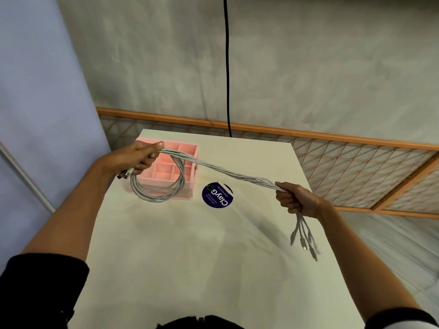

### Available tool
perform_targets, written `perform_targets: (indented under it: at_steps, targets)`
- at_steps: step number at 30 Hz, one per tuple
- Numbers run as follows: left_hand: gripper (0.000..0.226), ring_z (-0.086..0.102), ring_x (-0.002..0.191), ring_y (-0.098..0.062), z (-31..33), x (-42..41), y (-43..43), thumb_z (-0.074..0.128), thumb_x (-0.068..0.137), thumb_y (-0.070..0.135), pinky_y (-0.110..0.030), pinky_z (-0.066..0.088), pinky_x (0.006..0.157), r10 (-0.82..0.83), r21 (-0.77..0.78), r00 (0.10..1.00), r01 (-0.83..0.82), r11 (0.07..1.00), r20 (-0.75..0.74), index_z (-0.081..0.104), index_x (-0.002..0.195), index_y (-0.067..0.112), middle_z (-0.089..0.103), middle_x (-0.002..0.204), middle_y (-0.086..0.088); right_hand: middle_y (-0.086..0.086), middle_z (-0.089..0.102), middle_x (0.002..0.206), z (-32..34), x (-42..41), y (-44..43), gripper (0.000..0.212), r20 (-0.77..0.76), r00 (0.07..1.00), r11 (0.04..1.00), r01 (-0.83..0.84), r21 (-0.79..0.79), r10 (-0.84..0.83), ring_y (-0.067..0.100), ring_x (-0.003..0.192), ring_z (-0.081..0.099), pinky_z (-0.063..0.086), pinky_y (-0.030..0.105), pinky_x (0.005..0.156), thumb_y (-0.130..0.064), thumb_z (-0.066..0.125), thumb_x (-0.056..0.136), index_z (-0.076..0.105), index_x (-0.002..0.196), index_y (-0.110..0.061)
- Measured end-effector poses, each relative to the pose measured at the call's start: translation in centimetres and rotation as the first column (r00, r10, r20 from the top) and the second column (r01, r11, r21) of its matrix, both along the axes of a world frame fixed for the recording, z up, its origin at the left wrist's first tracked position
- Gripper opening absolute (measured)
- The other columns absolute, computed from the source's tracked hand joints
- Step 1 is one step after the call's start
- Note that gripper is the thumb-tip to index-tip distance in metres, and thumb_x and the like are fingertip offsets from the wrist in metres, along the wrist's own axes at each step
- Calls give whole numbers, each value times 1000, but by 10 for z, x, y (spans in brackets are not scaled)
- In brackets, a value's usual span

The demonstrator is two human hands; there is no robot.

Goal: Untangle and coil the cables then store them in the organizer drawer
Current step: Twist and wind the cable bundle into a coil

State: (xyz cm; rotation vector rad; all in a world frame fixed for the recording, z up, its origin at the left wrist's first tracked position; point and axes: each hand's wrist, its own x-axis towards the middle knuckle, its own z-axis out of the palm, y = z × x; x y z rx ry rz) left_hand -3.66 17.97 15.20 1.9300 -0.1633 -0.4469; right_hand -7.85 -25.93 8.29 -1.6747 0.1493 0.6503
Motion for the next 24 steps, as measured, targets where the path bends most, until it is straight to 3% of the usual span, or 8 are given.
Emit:
perform_targets:
  at_steps: [4, 6, 9, 11, 13, 15, 20, 24]
  targets:
    - [76, 19, 38, -4, 1, 1, 9, 69, 43, 84, -14, 21, 34, 54, -7, 999, -54, 999, 1, 37, 63, 18, 23, 52, 8, -3, 26, 66, -3, -11, -7, 36, 215, 973, 988, -108, 107, 83, 5, 52, 22, 23, 14, 45, -44, 74, 77, 58, 86, -13]
    - [76, 19, 37, -4, 0, 0, 11, 70, 42, 84, -13, 20, 34, 47, -13, 999, -48, 999, -8, 38, 64, 18, 24, 51, 9, -3, 32, 67, -5, -11, -10, 46, 299, 954, 995, -56, 86, 28, 6, 54, 26, 26, 16, 47, -39, 75, 75, 59, 106, -9]
    - [77, 18, 37, -3, -2, -2, 11, 70, 42, 84, -14, 20, 34, 42, -17, 999, -43, 999, -18, 38, 65, 17, 24, 51, 10, -4, 44, 61, -3, -7, -7, 24, 526, 847, 980, 32, -199, 79, 5, 52, 33, 28, 16, 48, -29, 56, 92, 64, 97, -7]
    - [76, 18, 38, -4, -3, -3, 10, 68, 45, 83, -14, 21, 34, 41, -5, 999, -41, 999, -11, 37, 65, 17, 24, 51, 10, -8, 41, 56, -4, -1, -5, 25, 634, 740, 872, 138, -469, 224, 6, 50, 36, 30, 19, 52, -25, 47, 99, 64, 84, -14]
    - [74, 18, 38, -4, -3, -4, 9, 66, 49, 82, -14, 21, 35, 42, 0, 999, -42, 999, -4, 37, 65, 17, 23, 53, 8, -4, 45, 59, -5, 4, -3, 31, 611, 719, 737, 207, -644, 332, 9, 54, 40, 30, 25, 55, -27, 40, 101, 55, 77, -16]
    - [71, 17, 39, -5, -3, -4, 7, 65, 52, 81, -15, 21, 36, 36, 2, 999, -36, 999, 0, 36, 65, 17, 22, 54, 7, 5, 49, 68, -5, 8, -1, 35, 541, 767, 690, 181, -700, 347, 18, 63, 43, 35, 24, 61, -31, 34, 102, 48, 75, -14]
    - [57, 17, 41, -6, -6, -5, 6, 57, 71, 70, -16, 22, 36, 17, -4, 1000, -17, 1000, -12, 36, 66, 17, 22, 55, 6, -3, 32, 67, -3, 2, 0, 36, 410, 911, 940, 109, -325, 36, 11, 58, 29, 34, 25, 56, -34, 36, 102, 54, 82, -11]
    - [47, 16, 40, -5, -8, -7, 4, 50, 82, 58, -16, 21, 36, 17, -27, 998, -18, 999, -53, 36, 68, 16, 19, 57, 4, -4, 21, 59, 0, -2, -2, 42, 290, 951, 992, 120, -21, -109, 7, 48, 17, 19, 17, 42, -54, 45, 91, 53, 71, -18]
